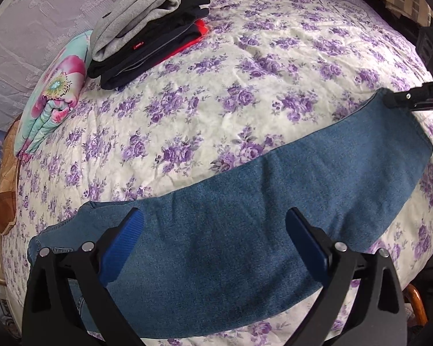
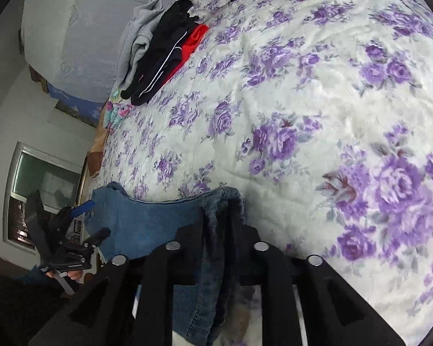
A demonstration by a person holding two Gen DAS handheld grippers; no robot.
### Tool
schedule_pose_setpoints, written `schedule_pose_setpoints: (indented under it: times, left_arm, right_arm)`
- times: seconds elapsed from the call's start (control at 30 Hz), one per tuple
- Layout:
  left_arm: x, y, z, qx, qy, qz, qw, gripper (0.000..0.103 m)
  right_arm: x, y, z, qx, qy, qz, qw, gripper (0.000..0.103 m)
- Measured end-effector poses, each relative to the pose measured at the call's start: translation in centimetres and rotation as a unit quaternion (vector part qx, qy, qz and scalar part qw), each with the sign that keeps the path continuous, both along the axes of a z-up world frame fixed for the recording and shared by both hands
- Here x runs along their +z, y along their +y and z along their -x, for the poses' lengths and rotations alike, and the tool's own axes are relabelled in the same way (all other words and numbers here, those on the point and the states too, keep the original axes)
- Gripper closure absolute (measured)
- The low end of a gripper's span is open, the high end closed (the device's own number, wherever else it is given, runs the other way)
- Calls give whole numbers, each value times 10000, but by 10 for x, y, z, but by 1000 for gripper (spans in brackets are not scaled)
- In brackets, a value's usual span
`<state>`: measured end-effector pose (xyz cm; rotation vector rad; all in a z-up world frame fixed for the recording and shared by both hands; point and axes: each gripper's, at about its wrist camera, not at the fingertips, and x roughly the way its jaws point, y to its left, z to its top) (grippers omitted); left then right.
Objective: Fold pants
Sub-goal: 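Carry the held cuffs with the right gripper over toward the waistband, then lay the cuffs onto the waistband end and open the right gripper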
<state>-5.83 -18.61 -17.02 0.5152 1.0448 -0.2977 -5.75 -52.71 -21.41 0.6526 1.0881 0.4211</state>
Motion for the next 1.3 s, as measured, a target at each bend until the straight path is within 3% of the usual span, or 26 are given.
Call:
schedule_pose_setpoints:
  times: [0.03, 0.07, 0.13, 0.2, 0.3, 0.37, 0.4, 0.43, 0.5, 0.57, 0.63, 0.8, 0.93, 1.03, 1.17, 1.23, 1.3]
  left_arm:
    - [-2, 4, 0, 1, 1, -9, 10000, 7]
    - [-5, 9, -1, 42, -2, -52, 10000, 7]
    - [-16, 22, -4, 223, 96, -154, 9996, 7]
    - [-26, 34, -5, 392, 171, -197, 9989, 7]
    - [-33, 47, -6, 564, 231, -16, 9981, 5]
    - [-34, 51, -5, 594, 203, 47, 9980, 4]
    - [-33, 52, -4, 592, 188, 22, 9981, 4]
    - [-30, 53, -3, 573, 151, -15, 9982, 5]
    - [-15, 62, 3, 503, -45, -17, 9987, 5]
    - [2, 82, 9, 605, -203, 126, 9979, 5]
    - [16, 110, 10, 880, -357, 229, 9952, 5]
    - [13, 183, -5, 1690, -614, 61, 9837, 5]
    - [-23, 227, -19, 2157, -471, -391, 9745, 4]
    - [-27, 239, -19, 2209, -310, -90, 9748, 4]
    - [-17, 229, -21, 1981, -440, -182, 9790, 5]
    - [-21, 233, -27, 2036, -369, -362, 9777, 4]
    - [-26, 244, -31, 2109, -293, -256, 9767, 4]
  right_arm:
    - [10, -4, 7, -151, -66, 210, 9996, 52]
    - [21, -6, 14, -263, -235, 406, 9986, 47]
    - [39, -4, 24, -267, -550, 276, 9977, 47]
    - [48, 6, 30, -155, -806, -303, 9962, 46]
    - [38, 30, 34, 124, -724, -871, 9935, 45]
    - [15, 40, 35, 90, -265, -326, 9991, 45]
    - [3, 43, 36, 78, -39, 46, 10000, 51]
    - [0, 40, 41, 1, -87, 136, 9999, 64]
    - [6, 31, 54, -348, -75, -210, 9991, 57]
    - [21, 24, 77, -684, -487, -580, 9948, 34]
    - [30, 27, 100, -755, -854, -815, 9901, 26]
    - [10, 48, 133, -1117, -689, -993, 9864, 26]
    - [-4, 74, 140, -1123, -445, -388, 9919, 26]
    - [-4, 81, 146, -1438, -518, -222, 9880, 26]
    - [-12, 80, 144, -2067, -531, -478, 9758, 26]
    - [-17, 79, 138, -2313, -611, -526, 9695, 24]
    - [-22, 77, 133, -2577, -669, -641, 9618, 20]
